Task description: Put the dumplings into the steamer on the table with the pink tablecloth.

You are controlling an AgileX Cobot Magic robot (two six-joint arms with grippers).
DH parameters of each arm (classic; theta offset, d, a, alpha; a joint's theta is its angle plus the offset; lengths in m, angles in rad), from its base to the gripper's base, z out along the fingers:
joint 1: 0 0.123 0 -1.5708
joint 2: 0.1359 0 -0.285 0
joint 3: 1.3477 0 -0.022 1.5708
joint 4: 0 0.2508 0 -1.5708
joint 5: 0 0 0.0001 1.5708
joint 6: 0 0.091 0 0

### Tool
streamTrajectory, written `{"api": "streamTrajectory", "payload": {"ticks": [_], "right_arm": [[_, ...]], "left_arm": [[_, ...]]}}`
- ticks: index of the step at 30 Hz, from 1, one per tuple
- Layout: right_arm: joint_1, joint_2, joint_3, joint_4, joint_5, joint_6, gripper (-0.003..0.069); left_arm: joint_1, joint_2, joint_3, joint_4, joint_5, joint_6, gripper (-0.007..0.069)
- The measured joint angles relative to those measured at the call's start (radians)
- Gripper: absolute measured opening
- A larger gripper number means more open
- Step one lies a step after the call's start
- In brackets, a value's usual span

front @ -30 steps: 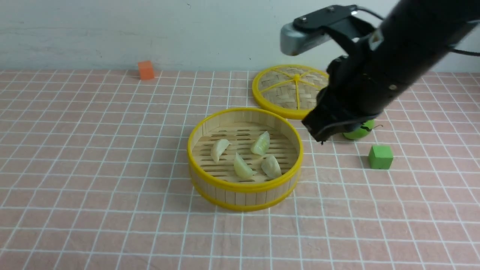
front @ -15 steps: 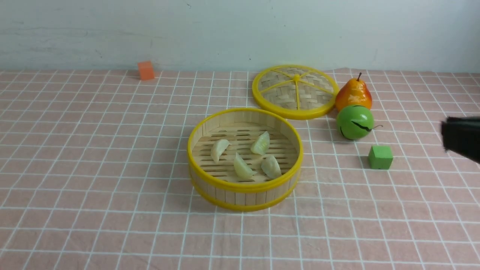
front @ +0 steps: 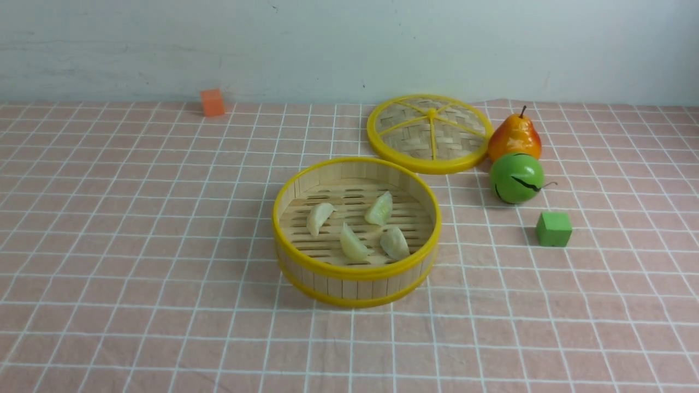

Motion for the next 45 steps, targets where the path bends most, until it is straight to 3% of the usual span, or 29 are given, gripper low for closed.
{"api": "streamTrajectory", "payload": {"ticks": [11,16,19,24,27,35,45], "right_arm": [[0.0,0.0,0.038,0.027,0.006,0.002,-0.0003],[0.0,-0.016,0.214,-0.006,-0.156,0.017,-0.0003],[-0.015,-0.088,0.412,-0.067,-0.334,0.068,-0.0003],[-0.139,-0.247,0.628,-0.111,-0.425,0.138,-0.0003],[-0.282,-0.367,0.733,-0.163,-0.426,0.157,-0.0003],[-0.523,-0.482,0.802,-0.21,-0.37,0.159,-0.0003],[-0.567,-0.482,0.794,-0.213,-0.238,0.159,-0.0003]], "left_arm": [[0.0,0.0,0.0,0.0,0.0,0.0,0.0048],[0.0,0.0,0.0,0.0,0.001,0.0,0.0053],[0.0,0.0,0.0,0.0,0.001,0.0,0.0054],[0.0,0.0,0.0,0.0,0.001,0.0,0.0057],[0.0,0.0,0.0,0.0,0.001,0.0,0.0059],[0.0,0.0,0.0,0.0,0.001,0.0,0.007],[0.0,0.0,0.0,0.0,0.001,-0.001,0.0078]]}}
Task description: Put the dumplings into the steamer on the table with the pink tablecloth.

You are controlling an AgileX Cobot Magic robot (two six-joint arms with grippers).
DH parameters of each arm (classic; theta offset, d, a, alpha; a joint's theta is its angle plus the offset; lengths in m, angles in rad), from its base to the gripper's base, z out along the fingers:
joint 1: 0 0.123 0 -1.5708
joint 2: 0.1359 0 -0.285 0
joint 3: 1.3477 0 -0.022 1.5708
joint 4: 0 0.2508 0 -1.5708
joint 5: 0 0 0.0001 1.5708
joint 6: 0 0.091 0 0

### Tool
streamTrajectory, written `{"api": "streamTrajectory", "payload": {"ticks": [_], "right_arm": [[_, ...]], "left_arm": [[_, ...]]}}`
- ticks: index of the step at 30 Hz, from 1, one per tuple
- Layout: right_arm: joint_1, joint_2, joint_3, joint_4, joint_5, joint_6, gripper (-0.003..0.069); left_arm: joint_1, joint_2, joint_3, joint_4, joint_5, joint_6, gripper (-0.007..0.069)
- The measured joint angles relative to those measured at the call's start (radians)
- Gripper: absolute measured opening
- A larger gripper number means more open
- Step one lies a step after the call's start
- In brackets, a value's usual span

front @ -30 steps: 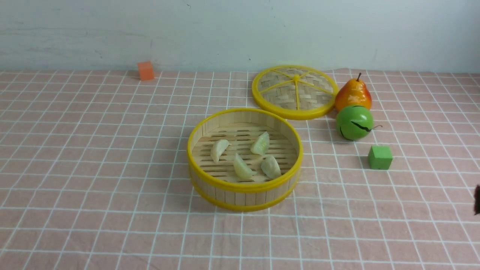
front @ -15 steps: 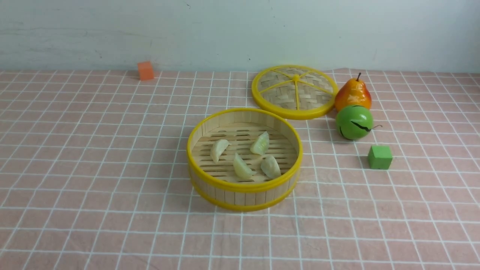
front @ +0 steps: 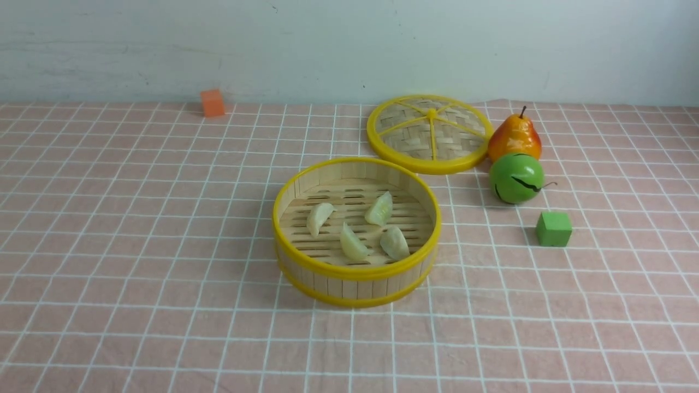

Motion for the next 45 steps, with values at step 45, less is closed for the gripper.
{"api": "streamTrajectory", "payload": {"ticks": [45], "right_arm": [[0.0,0.0,-0.002,0.003,0.005,0.0,0.0043]], "left_arm": [[0.203,-0.075,0.276,0.033,-0.466,-0.065,-0.0014]]}}
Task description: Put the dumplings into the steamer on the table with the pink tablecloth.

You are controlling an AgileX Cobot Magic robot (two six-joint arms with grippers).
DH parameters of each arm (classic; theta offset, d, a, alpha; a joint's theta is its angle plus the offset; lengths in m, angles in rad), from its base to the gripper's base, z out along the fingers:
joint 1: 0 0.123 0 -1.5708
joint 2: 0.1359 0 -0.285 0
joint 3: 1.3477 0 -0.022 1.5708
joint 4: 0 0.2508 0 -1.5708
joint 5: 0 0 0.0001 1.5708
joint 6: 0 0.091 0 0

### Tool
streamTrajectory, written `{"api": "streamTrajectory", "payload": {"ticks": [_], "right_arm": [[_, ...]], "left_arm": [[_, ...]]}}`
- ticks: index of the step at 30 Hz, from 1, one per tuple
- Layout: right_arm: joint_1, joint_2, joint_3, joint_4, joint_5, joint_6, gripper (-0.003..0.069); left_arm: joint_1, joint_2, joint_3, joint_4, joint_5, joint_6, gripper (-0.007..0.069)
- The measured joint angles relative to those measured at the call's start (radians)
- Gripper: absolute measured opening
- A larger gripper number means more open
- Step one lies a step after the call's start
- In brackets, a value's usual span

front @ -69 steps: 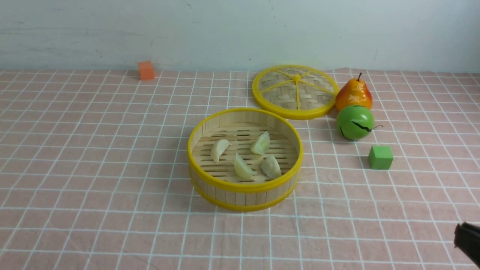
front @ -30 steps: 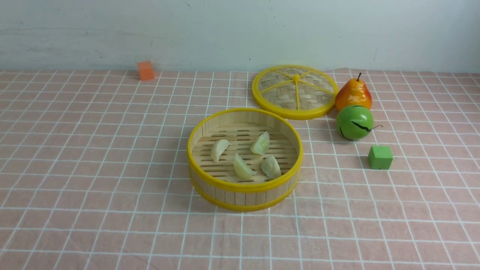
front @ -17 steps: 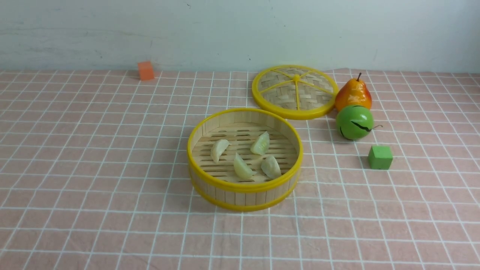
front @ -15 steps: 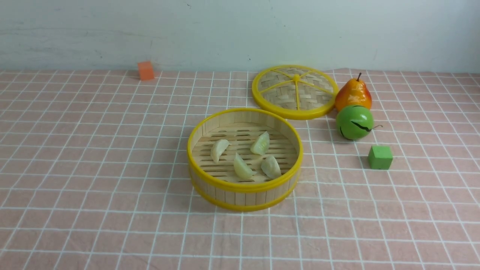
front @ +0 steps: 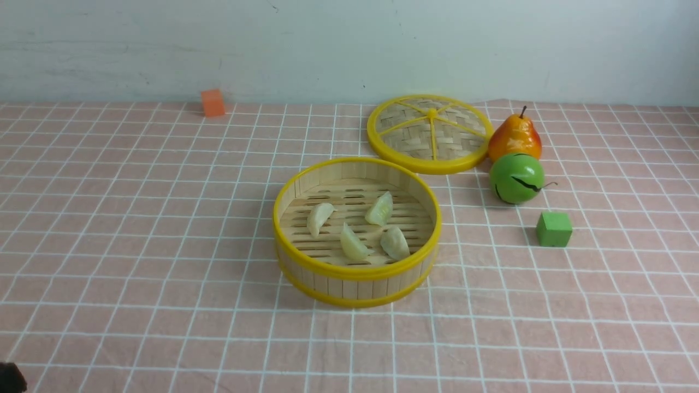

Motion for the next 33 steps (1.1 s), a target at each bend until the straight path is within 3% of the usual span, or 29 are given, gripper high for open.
{"api": "streamTrajectory", "payload": {"ticks": [5,12,18,33], "right_arm": [[0.0,0.0,0.0,0.0,0.0,0.0,0.0053],[0.0,0.0,0.0,0.0,0.0,0.0,0.0062],[0.0,0.0,0.0,0.0,0.001,0.0,0.0069],[0.0,0.0,0.0,0.0,0.001,-0.005,0.0084]], "left_arm": [[0.128,-0.026,0.153,0.0,-0.177,-0.013,-0.0014],[0.25,-0.026,0.182,0.0,-0.08,-0.014,-0.0014],[0.266,-0.026,0.182,-0.002,0.059,-0.014,-0.0014],[0.266,-0.026,0.182,-0.003,0.068,-0.014,-0.0014]]}}
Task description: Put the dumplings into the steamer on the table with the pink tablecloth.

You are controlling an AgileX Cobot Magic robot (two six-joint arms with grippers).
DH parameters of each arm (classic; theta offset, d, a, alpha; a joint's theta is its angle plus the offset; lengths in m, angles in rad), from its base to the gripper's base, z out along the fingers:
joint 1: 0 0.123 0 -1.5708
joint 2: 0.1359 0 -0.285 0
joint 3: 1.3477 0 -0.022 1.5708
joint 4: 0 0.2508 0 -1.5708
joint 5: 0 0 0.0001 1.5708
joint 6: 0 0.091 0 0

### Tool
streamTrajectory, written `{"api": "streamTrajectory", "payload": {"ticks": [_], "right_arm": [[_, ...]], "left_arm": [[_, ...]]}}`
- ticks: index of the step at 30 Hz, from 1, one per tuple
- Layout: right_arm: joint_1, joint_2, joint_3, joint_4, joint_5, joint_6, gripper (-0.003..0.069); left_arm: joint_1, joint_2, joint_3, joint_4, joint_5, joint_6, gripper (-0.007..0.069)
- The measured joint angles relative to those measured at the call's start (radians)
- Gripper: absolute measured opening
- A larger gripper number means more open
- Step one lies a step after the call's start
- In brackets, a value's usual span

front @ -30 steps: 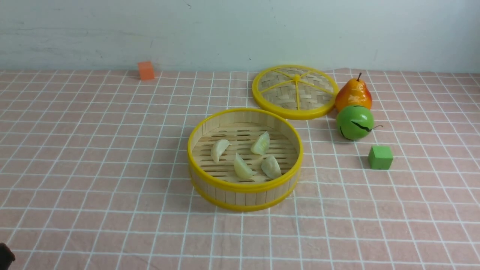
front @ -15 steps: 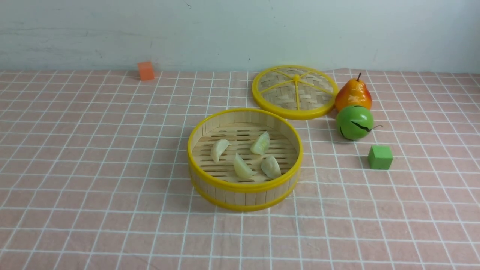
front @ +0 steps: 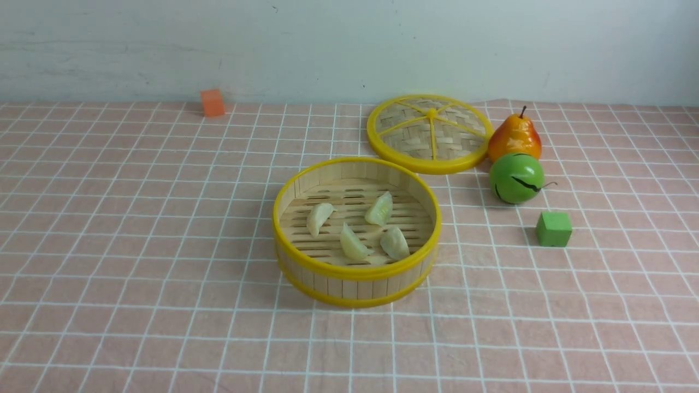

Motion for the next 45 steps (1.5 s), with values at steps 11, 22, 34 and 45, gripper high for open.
{"api": "streamTrajectory", "payload": {"ticks": [11,22,34,45], "right_arm": [[0.0,0.0,0.0,0.0,0.0,0.0,0.0085],[0.0,0.0,0.0,0.0,0.0,-0.001,0.0099],[0.0,0.0,0.0,0.0,0.0,-0.002,0.0115],[0.0,0.0,0.0,0.0,0.0,-0.007,0.0138]], "left_arm": [[0.0,0.0,0.0,0.0,0.0,-0.001,-0.0014],[0.0,0.0,0.0,0.0,0.0,-0.001,-0.0014],[0.0,0.0,0.0,0.0,0.0,-0.001,-0.0013],[0.0,0.0,0.0,0.0,0.0,-0.001,-0.0003]]}}
